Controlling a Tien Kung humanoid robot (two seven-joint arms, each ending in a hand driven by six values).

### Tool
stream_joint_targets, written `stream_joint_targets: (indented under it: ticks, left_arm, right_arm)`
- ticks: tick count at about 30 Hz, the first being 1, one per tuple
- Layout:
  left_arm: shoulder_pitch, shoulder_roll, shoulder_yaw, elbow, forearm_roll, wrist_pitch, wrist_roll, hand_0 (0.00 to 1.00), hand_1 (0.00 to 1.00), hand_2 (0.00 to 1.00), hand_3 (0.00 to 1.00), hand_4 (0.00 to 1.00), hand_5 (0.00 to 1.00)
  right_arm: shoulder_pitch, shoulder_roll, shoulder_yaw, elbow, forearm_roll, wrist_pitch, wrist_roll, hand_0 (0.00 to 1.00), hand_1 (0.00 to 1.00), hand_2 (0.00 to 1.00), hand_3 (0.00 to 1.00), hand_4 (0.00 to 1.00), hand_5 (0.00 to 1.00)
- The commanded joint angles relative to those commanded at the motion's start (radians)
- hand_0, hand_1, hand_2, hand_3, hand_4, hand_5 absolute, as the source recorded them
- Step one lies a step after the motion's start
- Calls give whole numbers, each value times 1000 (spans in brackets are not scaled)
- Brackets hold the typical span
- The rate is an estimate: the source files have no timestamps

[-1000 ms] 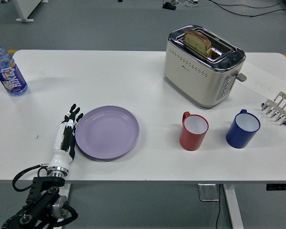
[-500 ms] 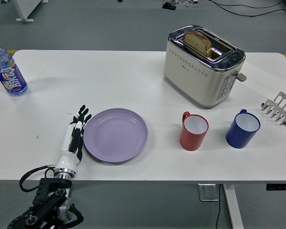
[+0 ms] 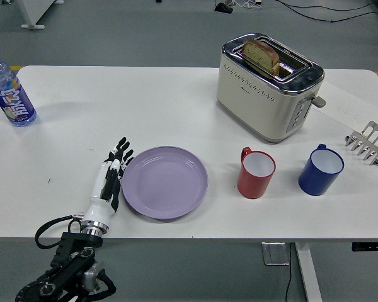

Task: Push plate across desktop

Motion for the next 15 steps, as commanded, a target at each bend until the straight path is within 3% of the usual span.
stream_joint_targets:
  ticks: [15]
  left_arm:
    - [-12,0,65,-9,-14,-3,-2,874,926,982,956,489,998]
  right_arm:
    - [4,0,-8,0,8,-1,1,660,647,724,681,287,293]
